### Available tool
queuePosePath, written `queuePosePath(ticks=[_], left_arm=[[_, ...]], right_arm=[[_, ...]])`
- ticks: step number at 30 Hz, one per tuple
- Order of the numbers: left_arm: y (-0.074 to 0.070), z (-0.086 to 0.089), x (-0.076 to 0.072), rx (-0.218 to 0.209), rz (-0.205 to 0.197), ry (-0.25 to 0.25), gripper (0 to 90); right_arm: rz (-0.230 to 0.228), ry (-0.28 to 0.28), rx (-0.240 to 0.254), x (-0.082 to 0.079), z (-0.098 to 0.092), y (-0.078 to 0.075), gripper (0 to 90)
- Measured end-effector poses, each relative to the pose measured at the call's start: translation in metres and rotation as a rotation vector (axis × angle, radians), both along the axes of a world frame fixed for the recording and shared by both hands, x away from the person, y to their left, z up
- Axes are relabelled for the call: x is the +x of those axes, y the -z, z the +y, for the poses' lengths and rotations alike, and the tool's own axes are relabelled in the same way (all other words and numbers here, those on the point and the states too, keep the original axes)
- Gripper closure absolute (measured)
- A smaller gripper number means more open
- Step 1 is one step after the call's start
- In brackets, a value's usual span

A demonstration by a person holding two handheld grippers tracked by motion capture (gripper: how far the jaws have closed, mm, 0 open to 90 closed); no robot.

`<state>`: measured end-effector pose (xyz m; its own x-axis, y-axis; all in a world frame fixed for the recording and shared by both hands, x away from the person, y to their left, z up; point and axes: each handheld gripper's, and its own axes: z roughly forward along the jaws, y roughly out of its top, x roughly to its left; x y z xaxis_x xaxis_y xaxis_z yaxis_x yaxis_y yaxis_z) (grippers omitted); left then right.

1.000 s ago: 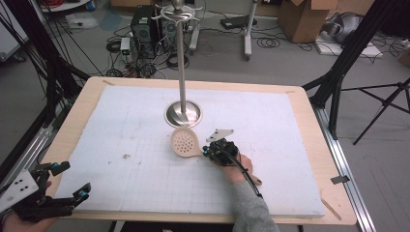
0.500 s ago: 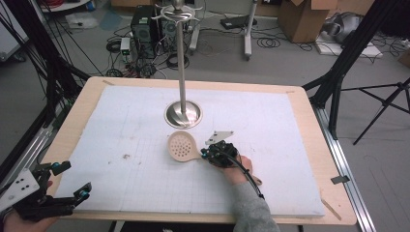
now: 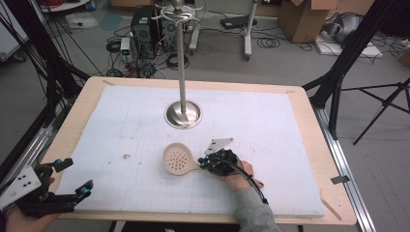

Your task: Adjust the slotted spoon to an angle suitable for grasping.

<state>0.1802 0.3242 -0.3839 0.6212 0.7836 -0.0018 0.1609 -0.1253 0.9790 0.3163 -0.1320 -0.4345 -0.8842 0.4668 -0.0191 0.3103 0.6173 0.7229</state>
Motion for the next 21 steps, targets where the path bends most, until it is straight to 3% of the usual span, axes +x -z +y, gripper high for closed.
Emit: queuePosePath(ticks=[9,14,17,21], left_arm=[[-0.001,-0.007,0.012,-0.002,-0.002,0.036,4.5],[-0.002,-0.012,0.019,-0.005,-0.002,0.058,4.5],[-0.003,-0.015,0.022,-0.007,-0.007,0.071,4.5],[-0.004,-0.018,0.028,-0.008,-0.006,0.086,4.5]], right_arm=[[0.007,-0.071,0.003,-0.015,-0.002,0.0,90.0],[-0.008,-0.054,0.018,-0.022,-0.002,-0.001,90.0],[-0.003,-0.027,0.057,-0.026,-0.012,-0.005,90.0],[-0.005,-0.017,0.073,-0.036,-0.028,-0.008,90.0]])
